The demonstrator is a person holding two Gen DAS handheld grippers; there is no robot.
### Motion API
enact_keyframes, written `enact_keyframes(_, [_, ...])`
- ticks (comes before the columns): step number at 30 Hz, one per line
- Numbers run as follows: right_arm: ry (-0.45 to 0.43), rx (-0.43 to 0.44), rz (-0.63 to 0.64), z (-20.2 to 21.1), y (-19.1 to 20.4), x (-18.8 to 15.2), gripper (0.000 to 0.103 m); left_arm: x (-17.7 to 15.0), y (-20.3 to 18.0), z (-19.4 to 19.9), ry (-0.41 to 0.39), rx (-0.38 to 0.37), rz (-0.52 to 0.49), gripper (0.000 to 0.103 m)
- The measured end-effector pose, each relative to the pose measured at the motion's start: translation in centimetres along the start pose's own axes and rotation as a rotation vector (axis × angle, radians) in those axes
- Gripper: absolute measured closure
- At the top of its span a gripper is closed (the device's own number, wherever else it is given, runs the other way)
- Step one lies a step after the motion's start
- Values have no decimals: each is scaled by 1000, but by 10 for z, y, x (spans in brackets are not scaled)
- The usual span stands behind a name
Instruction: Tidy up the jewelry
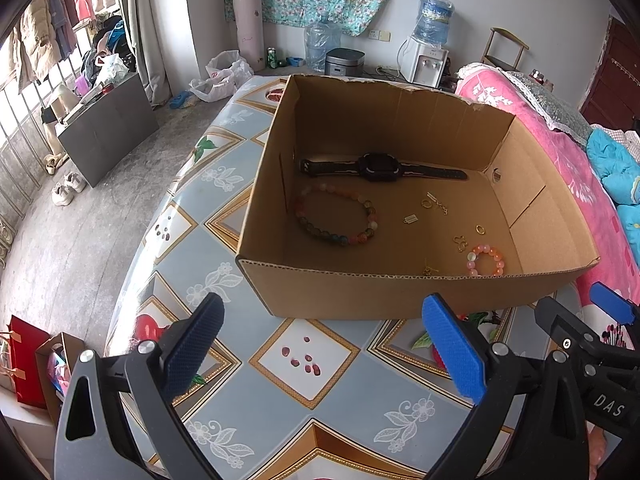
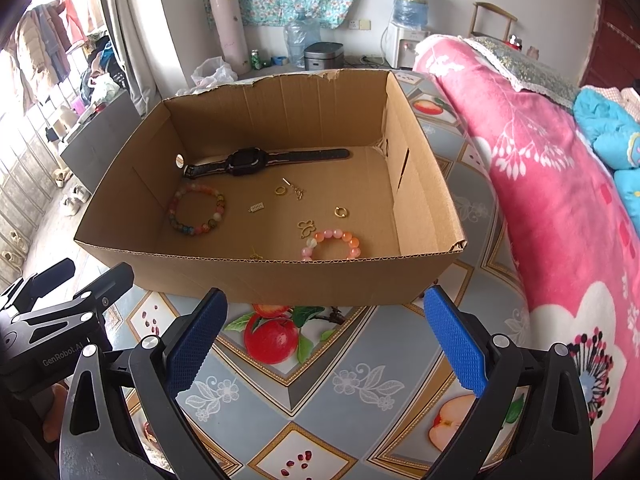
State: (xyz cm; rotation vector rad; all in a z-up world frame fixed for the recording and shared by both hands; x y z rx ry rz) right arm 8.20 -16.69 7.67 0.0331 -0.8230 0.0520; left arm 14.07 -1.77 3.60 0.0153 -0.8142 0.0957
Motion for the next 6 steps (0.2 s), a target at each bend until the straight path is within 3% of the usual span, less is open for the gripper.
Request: enact_keyframes(6, [1, 3, 1, -1, -1, 0, 8, 0, -1, 0, 2, -1, 4, 5])
Point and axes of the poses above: each gripper's, at about its wrist camera, not at the fingertips, and z roughly against the way its jaws point, y to its left, x to its top, the point moved 2 cm from there along -z, roughly the way its jaws point, and after that the axes turned 13 degrees about -y, right-handed, at the moved point
